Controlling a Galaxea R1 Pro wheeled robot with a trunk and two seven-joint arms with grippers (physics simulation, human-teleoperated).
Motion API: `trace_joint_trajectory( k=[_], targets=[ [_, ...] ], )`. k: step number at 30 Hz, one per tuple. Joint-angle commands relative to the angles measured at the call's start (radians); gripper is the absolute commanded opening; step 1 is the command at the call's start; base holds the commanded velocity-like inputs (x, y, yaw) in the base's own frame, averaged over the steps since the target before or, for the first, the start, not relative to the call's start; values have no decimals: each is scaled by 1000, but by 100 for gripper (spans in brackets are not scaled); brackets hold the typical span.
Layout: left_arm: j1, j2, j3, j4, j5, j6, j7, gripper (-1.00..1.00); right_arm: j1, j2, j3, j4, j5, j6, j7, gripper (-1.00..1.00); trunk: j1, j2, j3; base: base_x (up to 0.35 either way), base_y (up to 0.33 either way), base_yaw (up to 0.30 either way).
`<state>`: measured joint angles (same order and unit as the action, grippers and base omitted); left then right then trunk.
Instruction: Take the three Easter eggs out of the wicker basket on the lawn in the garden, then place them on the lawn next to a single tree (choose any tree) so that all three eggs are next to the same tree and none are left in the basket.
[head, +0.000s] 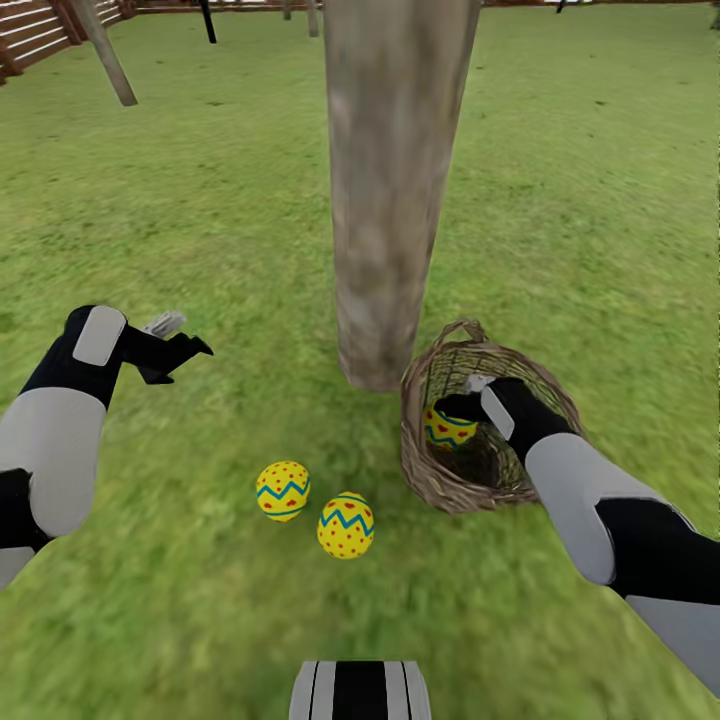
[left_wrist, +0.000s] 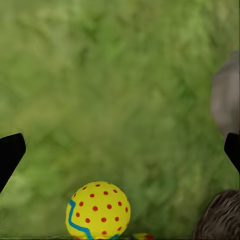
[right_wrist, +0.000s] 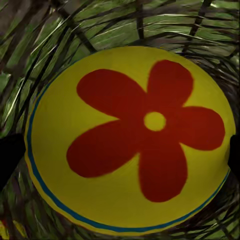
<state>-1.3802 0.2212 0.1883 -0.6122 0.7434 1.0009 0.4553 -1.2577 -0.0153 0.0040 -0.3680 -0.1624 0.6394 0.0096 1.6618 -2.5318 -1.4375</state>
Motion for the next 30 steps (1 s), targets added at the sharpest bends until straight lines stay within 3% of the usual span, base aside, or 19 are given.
trace_joint_trajectory(
  k=[1, 5, 12, 14, 19, 22, 24, 25, 27, 30],
  targets=[
    [0, -3, 2, 15, 10, 2, 9, 100, 12, -6, 1, -22, -3, 6, 1, -100, -1, 0, 3, -159, 0, 0],
    [-1, -20, 2, 28, 8, 1, 8, 100, 49, -12, 1, -91, -3, 10, 0, -100, -2, 1, 19, -232, 0, 0],
    [0, -23, 2, 31, 10, 1, 8, 100, 136, -16, -1, -261, -3, 70, -3, -100, -5, 2, 42, -254, 0, 0],
    [0, -28, 2, 32, 10, 1, 7, 100, 142, -34, -3, -313, -4, 90, -3, -100, -5, 2, 42, -74, 0, 0],
    [1, -51, 2, 75, 6, -100, 1, 100, 155, -59, -6, -514, -7, 128, -3, -100, -5, 2, 42, -7, 0, 0],
    [1, -60, -4, 79, 5, -110, 1, 100, 222, -61, -7, -751, -9, 172, -6, -100, -5, 2, 42, 0, 0, 0],
    [1, -62, -4, 81, 5, -111, 1, 100, 333, -45, -3, -1079, -5, 236, -30, -100, -5, 2, 42, 0, 0, 0],
    [1, -63, -4, 82, 5, -111, 0, 100, 371, -24, 4, -1156, -5, 252, -47, -100, -5, 2, 42, 0, 6, 0],
    [1, -62, -4, 83, 5, -111, 0, 100, 399, 2, 62, -1194, -6, 257, -56, -100, -5, 2, 42, 0, 163, 0],
    [1, -58, -6, 81, 5, -110, -2, 100, 429, 45, 221, -1207, -4, 258, -60, -100, -5, 2, 42, 0, 290, 0]
  ],
)
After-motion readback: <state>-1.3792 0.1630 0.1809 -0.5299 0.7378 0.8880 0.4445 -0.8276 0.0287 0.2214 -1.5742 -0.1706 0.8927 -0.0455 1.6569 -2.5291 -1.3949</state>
